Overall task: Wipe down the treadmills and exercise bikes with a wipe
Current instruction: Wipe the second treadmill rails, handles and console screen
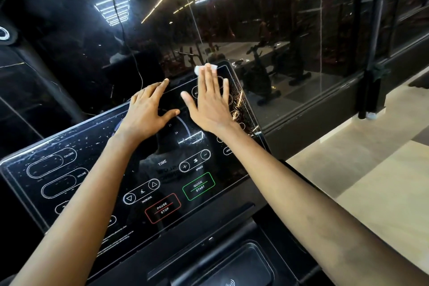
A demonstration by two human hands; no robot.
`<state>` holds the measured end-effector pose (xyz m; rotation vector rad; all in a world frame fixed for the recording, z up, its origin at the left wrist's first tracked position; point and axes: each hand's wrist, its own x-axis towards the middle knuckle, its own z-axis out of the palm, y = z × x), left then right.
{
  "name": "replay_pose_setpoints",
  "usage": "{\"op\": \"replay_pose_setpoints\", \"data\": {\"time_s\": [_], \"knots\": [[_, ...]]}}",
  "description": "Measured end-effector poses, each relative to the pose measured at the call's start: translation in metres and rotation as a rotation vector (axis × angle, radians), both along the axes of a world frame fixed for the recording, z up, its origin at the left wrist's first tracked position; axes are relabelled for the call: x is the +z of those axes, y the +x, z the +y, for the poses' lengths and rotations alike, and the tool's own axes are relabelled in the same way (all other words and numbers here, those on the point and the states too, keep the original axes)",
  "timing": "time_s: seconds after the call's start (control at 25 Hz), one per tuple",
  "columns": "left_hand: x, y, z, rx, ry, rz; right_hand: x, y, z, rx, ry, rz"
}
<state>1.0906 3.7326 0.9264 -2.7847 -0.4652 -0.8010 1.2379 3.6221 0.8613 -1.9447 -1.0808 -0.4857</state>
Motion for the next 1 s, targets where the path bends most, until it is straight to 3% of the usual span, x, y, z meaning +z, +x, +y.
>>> {"op": "replay_pose_setpoints", "data": {"time_s": [0.32, 0.52, 0.72, 0.88, 1.0], "knots": [[-0.004, -0.019, 0.006, 0.037, 0.030, -0.019, -0.026, -0.029, -0.002, 0.000, -0.104, -0.187], [-0.006, -0.018, 0.004, 0.049, 0.028, -0.034, -0.046, -0.044, -0.008, -0.184, -0.068, 0.161], [-0.008, -0.019, 0.004, 0.043, 0.029, -0.064, -0.072, -0.070, -0.019, -0.145, -0.116, 0.047], [-0.009, -0.021, 0.005, 0.043, 0.031, -0.063, -0.036, -0.051, -0.007, -0.105, -0.026, 0.194], [-0.009, -0.025, 0.008, 0.033, 0.038, -0.076, -0.009, -0.048, 0.008, 0.003, -0.045, -0.007]]}}
